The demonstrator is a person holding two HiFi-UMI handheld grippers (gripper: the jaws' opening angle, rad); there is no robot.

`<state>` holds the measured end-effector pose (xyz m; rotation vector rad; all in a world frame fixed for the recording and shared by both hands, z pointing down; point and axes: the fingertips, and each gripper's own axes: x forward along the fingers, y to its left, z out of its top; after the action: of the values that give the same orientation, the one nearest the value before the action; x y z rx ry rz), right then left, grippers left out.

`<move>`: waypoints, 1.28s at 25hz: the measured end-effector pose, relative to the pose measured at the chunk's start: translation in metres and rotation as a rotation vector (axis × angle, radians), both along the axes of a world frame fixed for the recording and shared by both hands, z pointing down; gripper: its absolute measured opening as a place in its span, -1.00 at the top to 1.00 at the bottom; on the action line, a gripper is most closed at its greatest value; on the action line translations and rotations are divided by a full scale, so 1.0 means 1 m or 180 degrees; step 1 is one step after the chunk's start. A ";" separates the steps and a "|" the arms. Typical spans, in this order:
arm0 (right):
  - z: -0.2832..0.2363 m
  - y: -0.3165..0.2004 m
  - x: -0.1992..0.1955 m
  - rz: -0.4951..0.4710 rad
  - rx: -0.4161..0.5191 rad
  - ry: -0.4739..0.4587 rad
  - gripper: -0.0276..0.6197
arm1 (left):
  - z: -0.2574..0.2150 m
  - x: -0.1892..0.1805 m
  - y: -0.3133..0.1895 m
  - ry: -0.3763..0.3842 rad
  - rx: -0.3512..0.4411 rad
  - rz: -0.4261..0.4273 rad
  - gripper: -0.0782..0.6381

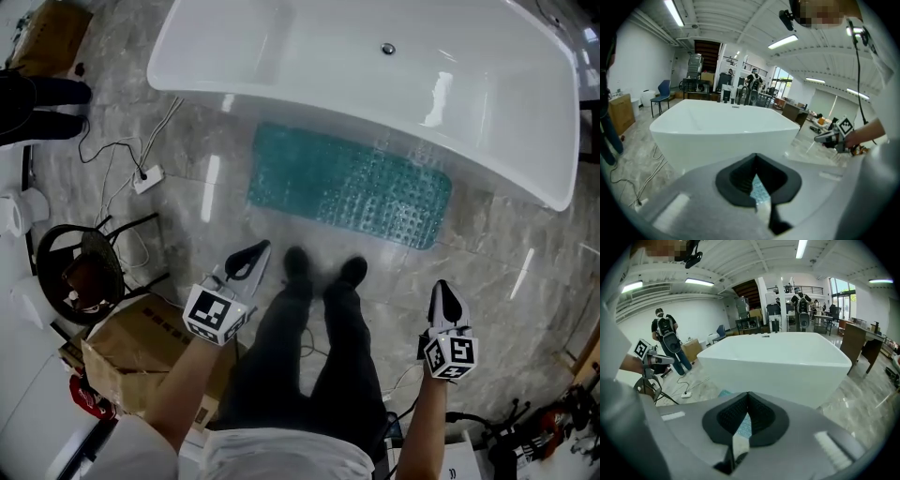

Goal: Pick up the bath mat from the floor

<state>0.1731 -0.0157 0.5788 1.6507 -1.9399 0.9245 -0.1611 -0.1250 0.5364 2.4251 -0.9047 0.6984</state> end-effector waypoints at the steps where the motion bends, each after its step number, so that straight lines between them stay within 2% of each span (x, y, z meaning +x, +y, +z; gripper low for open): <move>1: 0.015 -0.001 0.002 0.0013 -0.0027 -0.0004 0.90 | 0.016 -0.002 0.000 -0.0025 -0.0017 0.0006 0.78; 10: 0.132 -0.005 0.002 -0.0079 -0.0151 -0.0014 0.90 | 0.135 -0.020 -0.003 -0.0184 -0.0130 0.0008 0.78; 17: 0.232 -0.020 0.025 -0.0112 -0.0185 0.0059 0.90 | 0.239 -0.035 -0.028 -0.0358 -0.0060 -0.0042 0.78; 23: 0.311 -0.034 0.049 -0.0149 -0.0207 0.0144 0.90 | 0.317 -0.055 -0.048 -0.0461 -0.0036 0.0074 0.78; 28: 0.371 -0.053 0.059 -0.0090 -0.0147 0.0026 0.90 | 0.374 -0.070 -0.068 -0.0449 0.0019 0.0068 0.78; 32: 0.432 -0.058 0.071 -0.0017 -0.0173 -0.0038 0.85 | 0.439 -0.075 -0.076 -0.0526 -0.0015 0.0225 0.78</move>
<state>0.2441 -0.0735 1.0104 1.6123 -1.9089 0.9786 -0.2359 -0.2015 0.9752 2.4331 -0.8818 0.9372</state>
